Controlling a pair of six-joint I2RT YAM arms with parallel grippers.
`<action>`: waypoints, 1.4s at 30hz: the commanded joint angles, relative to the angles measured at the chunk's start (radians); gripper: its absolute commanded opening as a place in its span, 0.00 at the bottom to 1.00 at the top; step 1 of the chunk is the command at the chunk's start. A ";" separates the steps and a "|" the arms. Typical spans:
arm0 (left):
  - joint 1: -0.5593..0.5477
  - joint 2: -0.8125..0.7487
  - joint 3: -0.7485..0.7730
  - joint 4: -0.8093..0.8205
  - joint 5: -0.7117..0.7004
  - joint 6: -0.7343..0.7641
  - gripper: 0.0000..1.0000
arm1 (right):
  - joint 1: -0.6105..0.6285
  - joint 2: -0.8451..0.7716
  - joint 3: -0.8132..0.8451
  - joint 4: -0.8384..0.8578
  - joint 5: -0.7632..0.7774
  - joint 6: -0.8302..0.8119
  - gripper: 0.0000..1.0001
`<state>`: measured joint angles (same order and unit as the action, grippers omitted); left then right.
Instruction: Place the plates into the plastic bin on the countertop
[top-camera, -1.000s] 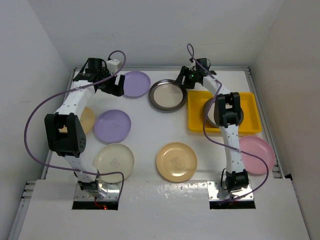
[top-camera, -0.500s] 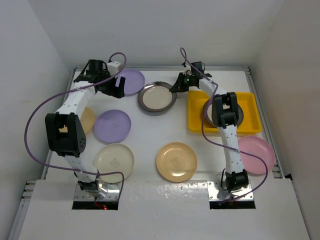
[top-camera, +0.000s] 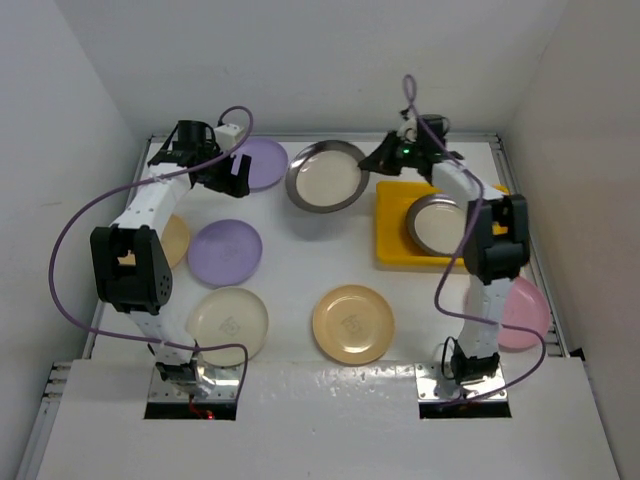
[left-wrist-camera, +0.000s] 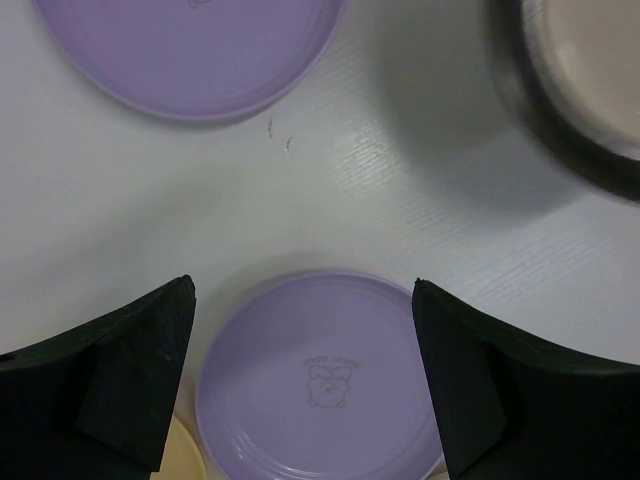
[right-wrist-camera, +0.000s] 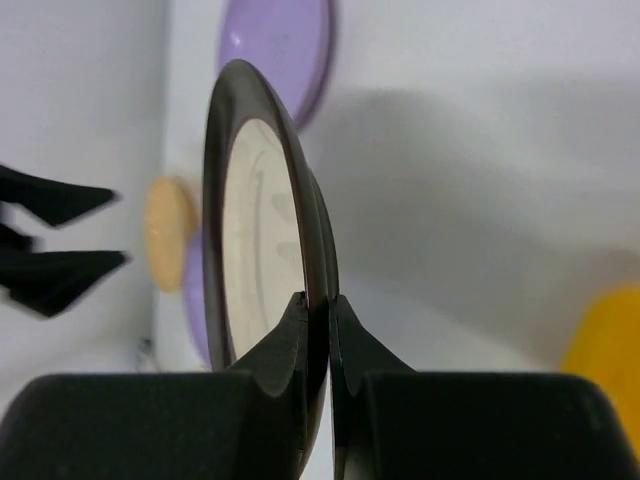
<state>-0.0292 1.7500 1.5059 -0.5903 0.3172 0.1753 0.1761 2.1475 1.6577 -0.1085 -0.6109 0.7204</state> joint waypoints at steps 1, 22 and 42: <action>0.000 -0.058 -0.003 0.017 0.023 0.009 0.90 | -0.168 -0.259 -0.159 0.323 -0.128 0.264 0.00; -0.009 -0.086 -0.030 0.017 0.052 0.018 0.90 | -0.748 -0.621 -0.742 0.126 0.003 0.004 0.00; -0.018 -0.096 -0.021 0.017 0.069 0.027 0.90 | -0.705 -0.780 -0.639 -0.460 0.845 0.005 0.99</action>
<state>-0.0353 1.7164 1.4757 -0.5903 0.3531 0.1833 -0.4675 1.4857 1.0088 -0.4362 -0.0029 0.6304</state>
